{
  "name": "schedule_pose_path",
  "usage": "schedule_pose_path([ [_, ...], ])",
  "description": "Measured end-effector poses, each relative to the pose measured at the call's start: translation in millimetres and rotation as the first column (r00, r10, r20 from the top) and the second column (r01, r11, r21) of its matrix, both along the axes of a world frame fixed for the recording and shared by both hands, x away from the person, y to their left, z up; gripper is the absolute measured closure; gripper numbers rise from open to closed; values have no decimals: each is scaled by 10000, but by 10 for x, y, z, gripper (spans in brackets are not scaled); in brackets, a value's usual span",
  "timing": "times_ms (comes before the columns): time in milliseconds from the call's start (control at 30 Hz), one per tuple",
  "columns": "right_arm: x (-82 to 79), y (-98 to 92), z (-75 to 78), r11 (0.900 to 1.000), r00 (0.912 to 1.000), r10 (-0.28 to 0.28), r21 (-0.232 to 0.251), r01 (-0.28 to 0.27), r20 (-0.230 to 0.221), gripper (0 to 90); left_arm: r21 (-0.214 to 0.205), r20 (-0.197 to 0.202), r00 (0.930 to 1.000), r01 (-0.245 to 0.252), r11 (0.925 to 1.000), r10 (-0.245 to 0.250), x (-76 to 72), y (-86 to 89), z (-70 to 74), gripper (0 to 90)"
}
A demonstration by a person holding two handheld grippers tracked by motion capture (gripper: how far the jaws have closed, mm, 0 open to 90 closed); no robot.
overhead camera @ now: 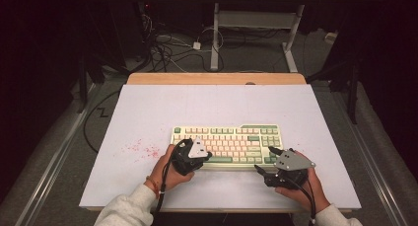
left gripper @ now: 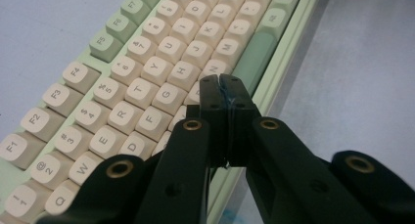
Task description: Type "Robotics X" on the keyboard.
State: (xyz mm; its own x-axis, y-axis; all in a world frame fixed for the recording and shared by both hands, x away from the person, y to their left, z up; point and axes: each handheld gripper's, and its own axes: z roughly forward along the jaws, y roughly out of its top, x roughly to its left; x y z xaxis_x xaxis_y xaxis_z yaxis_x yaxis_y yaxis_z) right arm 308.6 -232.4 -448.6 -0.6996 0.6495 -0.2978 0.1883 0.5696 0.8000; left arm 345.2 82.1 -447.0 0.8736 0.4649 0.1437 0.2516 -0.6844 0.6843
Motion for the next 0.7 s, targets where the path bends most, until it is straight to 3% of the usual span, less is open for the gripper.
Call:
schedule_pose_path([
  [200,-1,4,0,10000,10000,28,-60,-28,19,272,171,43,10000,-57,9998,56,20,-29,-26,856],
  [300,0,4,-2,10000,10000,51,-64,-51,6,272,546,9,9999,-119,9984,119,42,-50,-83,858],
  [367,-5,5,0,10000,10000,43,-24,-43,50,275,400,-140,9997,-195,9990,201,68,-49,-115,873],
  [433,-14,3,16,10000,9998,65,60,-66,171,275,587,31,9998,-196,9981,195,55,-63,-94,872],
  [700,-3,-23,26,9999,9998,-78,91,76,159,275,-182,288,9991,-305,9994,310,24,43,71,832],
])
